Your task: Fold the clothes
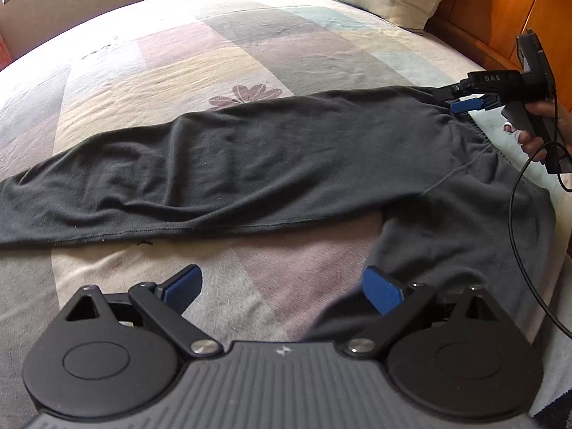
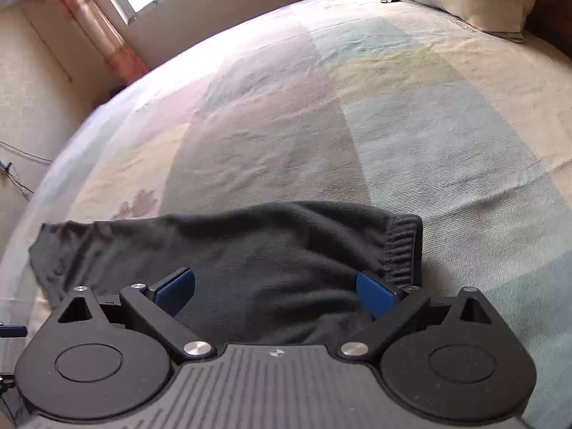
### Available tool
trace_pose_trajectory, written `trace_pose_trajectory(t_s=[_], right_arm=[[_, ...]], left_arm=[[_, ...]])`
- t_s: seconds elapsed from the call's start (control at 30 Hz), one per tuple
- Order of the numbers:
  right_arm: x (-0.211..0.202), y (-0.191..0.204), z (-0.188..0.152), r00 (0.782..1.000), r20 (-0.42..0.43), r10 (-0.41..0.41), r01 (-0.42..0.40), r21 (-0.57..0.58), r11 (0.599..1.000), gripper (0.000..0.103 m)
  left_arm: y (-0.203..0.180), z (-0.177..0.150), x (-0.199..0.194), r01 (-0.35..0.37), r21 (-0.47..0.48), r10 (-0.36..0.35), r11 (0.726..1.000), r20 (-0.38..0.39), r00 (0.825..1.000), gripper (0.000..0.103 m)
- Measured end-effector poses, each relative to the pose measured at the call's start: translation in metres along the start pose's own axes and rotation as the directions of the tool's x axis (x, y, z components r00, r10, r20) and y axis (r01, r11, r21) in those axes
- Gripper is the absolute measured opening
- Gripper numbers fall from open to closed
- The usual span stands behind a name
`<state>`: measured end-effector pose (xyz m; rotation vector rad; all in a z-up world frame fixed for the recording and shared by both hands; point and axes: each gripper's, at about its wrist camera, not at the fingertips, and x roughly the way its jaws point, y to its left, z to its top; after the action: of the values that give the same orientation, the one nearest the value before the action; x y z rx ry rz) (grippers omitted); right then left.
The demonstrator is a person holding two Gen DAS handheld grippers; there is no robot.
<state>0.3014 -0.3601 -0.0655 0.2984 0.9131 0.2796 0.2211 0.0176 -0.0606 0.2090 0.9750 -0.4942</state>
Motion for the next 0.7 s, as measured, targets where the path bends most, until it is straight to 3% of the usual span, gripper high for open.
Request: trace_pose_trajectory(t_s=[0.17, 0.27, 0.33, 0.43, 0.5, 0.57, 0.6, 0.7], right_arm=[[-0.057, 0.035, -0.038, 0.991, -0.049, 0.124, -0.128, -0.074, 0.989, 0.103], [-0.067, 0.038, -0.071, 0.97, -0.104, 0.219, -0.221, -0.012, 0.975, 0.103], [-0.059, 0.033, -0.09, 0.969, -0.121, 0.215, -0.215, 0.014, 0.977, 0.103], [-0.046, 0.011, -0.111, 0.987, -0.125, 0.104, -0.099, 0.045, 0.994, 0.101], [-0.057, -0.006, -0.117, 0.994, -0.042, 0.103, -0.1, 0.064, 0.993, 0.1], [-0.068, -0.014, -0.116, 1.0, 0.004, -0.014, 0.014, 0.097, 0.995, 0.1], [-0.074, -0.015, -0.116, 0.999, 0.018, -0.028, 0.026, 0.12, 0.992, 0.1], [-0.089, 0.004, -0.119, 0.997, 0.037, 0.064, -0.067, 0.11, 0.992, 0.102]], left_arm=[[-0.021, -0.02, -0.019, -0.006, 0.01, 0.006, 1.0, 0.002, 1.0, 0.097], [-0.037, -0.036, -0.022, 0.005, 0.003, -0.005, 1.0, 0.006, 1.0, 0.097], [-0.048, -0.049, -0.019, 0.024, -0.014, -0.024, 1.0, -0.003, 1.0, 0.097], [-0.059, -0.067, -0.013, 0.009, -0.043, -0.01, 0.999, -0.007, 1.0, 0.097], [-0.063, -0.08, -0.01, -0.005, -0.073, 0.004, 0.997, -0.017, 1.0, 0.097], [-0.059, -0.093, -0.005, -0.021, -0.133, 0.014, 0.991, -0.05, 0.999, 0.097], [-0.056, -0.1, -0.003, -0.029, -0.163, 0.018, 0.986, -0.066, 0.998, 0.096], [-0.057, -0.109, -0.004, -0.056, -0.177, 0.045, 0.983, -0.066, 0.997, 0.096]])
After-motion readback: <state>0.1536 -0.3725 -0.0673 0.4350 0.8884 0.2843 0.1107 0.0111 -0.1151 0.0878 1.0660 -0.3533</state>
